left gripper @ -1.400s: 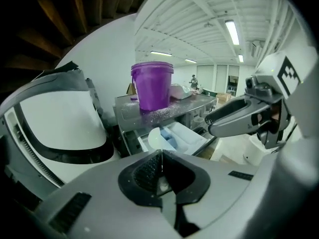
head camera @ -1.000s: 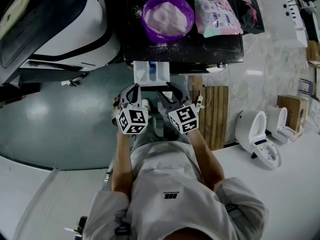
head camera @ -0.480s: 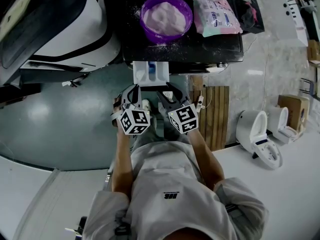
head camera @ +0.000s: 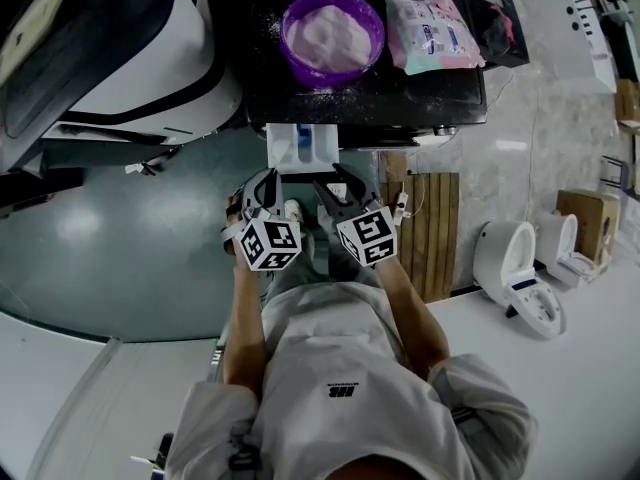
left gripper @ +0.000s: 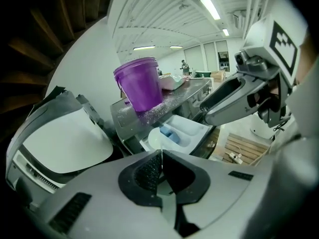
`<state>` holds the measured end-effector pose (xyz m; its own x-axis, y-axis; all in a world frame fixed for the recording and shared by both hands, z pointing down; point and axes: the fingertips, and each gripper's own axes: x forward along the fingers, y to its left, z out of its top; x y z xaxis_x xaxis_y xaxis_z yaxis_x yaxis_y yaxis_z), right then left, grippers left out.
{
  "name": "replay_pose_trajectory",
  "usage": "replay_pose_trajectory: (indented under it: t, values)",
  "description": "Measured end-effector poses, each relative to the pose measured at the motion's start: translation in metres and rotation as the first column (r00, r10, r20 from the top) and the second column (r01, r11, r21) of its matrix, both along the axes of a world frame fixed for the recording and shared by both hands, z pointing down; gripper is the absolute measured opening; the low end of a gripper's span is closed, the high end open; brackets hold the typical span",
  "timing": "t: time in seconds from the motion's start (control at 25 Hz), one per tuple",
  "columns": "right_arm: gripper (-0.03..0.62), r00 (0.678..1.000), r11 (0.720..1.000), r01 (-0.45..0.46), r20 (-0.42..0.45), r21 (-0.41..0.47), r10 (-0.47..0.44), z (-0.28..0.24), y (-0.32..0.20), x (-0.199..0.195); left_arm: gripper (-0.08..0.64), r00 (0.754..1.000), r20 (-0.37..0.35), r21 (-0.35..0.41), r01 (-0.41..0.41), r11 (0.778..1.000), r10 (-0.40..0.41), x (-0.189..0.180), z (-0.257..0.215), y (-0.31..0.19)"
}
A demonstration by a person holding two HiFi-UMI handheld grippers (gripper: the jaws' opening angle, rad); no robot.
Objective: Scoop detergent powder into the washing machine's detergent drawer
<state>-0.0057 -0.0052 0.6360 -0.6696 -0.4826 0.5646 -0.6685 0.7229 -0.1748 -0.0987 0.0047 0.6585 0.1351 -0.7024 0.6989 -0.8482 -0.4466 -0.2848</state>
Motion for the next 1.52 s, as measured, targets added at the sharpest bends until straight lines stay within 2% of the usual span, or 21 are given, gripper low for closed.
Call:
replay_pose_trajectory:
  t: [0.8,0.88,1.12,1.36,1.52]
  values:
    - [0.186,1.0,1.0,0.008,-0.013,0.016,-0.007,-0.002,0.002,-0.005,0.015,0.998,-0.05,-0.027,0.022,0.999,-0.023,-0.001,0.005,0.005]
    - [0.186,1.0,1.0,0.007,-0.014,0.024,-0.007,-0.003,0.001,-0.005,0.015,0.997,-0.074,-0.019,0.034,0.999,-0.035,-0.002,0.001,0.005]
    - [0.186,1.0,0.998,0.003,-0.015,0.069,-0.002,-0.019,-0.005,-0.005,0.015,0.986,-0.157,0.056,0.06,0.997,-0.051,-0.005,-0.024,0.004]
    - [0.186,1.0,0.991,-0.005,-0.004,0.13,0.006,-0.046,-0.009,-0.004,0.015,0.959,-0.277,0.132,0.098,0.986,-0.058,-0.01,-0.061,0.0]
    - [0.186,1.0,0.985,-0.006,-0.019,0.174,0.009,-0.065,-0.008,-0.004,0.015,0.952,-0.304,0.17,0.092,0.981,-0.037,-0.011,-0.082,0.001]
